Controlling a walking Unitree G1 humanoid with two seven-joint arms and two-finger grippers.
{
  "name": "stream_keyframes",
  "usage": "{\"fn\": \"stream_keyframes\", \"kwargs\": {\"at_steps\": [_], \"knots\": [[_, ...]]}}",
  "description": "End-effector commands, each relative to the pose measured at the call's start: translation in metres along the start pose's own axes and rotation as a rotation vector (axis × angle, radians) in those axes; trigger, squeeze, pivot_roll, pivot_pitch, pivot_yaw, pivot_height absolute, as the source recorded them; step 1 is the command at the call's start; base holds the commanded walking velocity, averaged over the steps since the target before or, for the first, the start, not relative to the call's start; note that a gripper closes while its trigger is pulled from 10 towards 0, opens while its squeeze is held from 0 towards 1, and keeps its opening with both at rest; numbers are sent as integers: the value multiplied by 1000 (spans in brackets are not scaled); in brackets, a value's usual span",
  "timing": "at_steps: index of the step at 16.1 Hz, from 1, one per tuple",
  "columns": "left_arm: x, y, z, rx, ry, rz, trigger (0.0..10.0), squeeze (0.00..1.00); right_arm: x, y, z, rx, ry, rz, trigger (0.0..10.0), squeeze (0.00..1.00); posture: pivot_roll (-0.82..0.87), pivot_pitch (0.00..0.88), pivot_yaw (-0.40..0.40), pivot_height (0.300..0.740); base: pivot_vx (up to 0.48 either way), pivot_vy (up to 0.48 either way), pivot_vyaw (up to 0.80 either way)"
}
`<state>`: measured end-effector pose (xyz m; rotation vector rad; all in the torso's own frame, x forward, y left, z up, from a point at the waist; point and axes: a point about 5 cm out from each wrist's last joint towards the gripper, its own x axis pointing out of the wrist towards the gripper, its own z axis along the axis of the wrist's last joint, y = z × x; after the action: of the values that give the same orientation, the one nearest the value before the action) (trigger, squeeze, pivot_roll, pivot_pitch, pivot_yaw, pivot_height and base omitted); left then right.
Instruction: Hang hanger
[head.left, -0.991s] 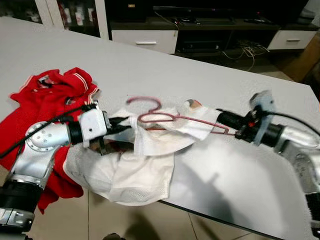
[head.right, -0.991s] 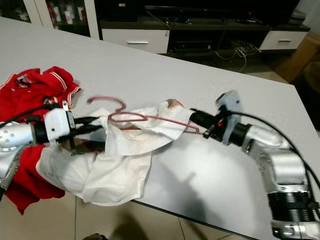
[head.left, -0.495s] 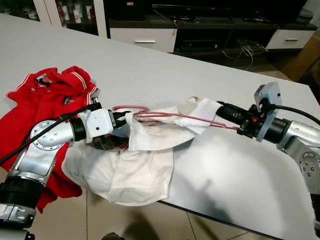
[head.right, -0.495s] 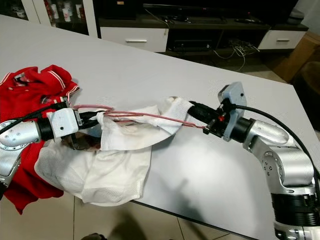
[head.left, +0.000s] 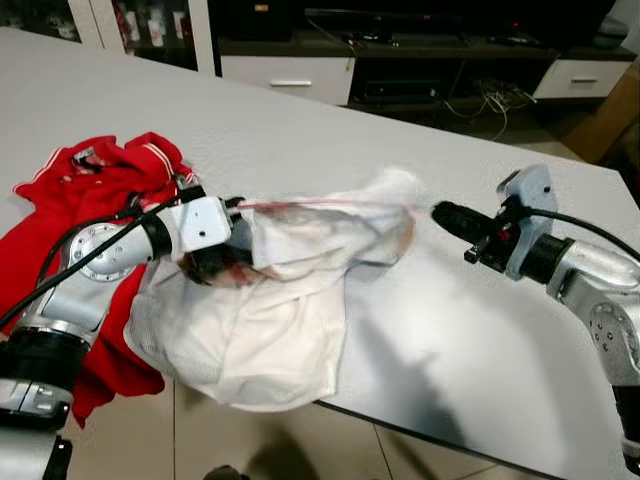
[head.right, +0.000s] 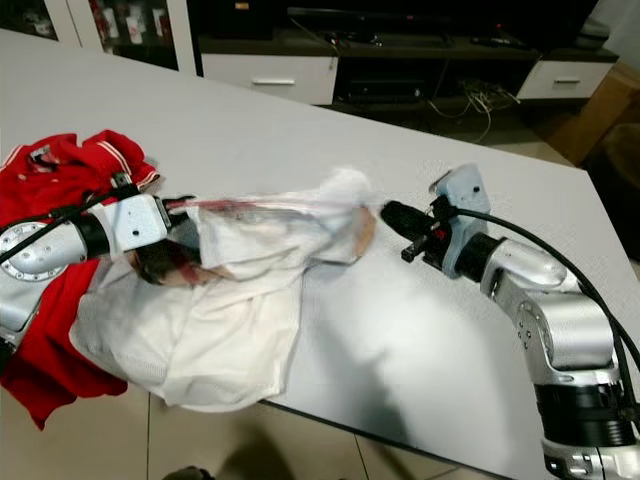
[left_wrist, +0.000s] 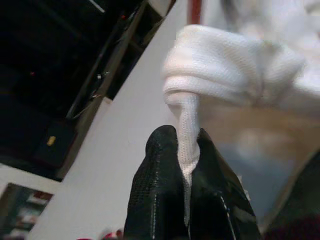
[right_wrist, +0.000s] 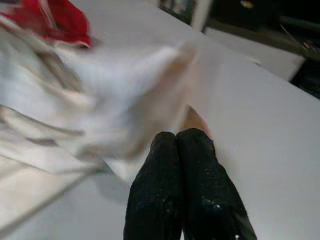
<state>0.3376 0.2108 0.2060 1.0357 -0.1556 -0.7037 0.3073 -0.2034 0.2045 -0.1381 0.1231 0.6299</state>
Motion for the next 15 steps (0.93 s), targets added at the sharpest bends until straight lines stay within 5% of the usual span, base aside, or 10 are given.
{"fn": "stream_keyframes", "kwargs": {"at_steps": [1,3,7,8,9,12,14,15], "knots": [[1,11,4,52,7,41,0,0,1,-5,8,9,-5,-44,0,0,53,89,-90,740,0,0,0],[2,15,5,114,24,80,0,0,3,-11,4,71,17,-121,0,0,53,89,-90,740,0,0,0],[6,19,16,87,-55,118,0,0,6,-20,-3,114,16,-227,0,0,53,84,-89,740,0,0,0],[7,17,14,62,-60,116,0,0,8,-21,-3,93,16,-265,2627,0,51,86,-83,740,0,0,0],[7,14,13,41,-61,102,0,0,9,-21,-5,87,23,-287,9686,0,50,87,-82,740,0,0,0],[9,-2,7,-128,-78,85,0,0,19,-15,-23,136,49,-331,10000,0,51,89,-79,740,0,0,0],[11,-21,6,-276,-108,92,0,0,32,-4,-39,265,53,-352,10000,0,51,89,-79,740,0,0,0],[11,-26,6,-285,-107,87,0,0,36,-1,-40,304,40,-344,10000,667,58,94,-85,740,0,0,0]]}}
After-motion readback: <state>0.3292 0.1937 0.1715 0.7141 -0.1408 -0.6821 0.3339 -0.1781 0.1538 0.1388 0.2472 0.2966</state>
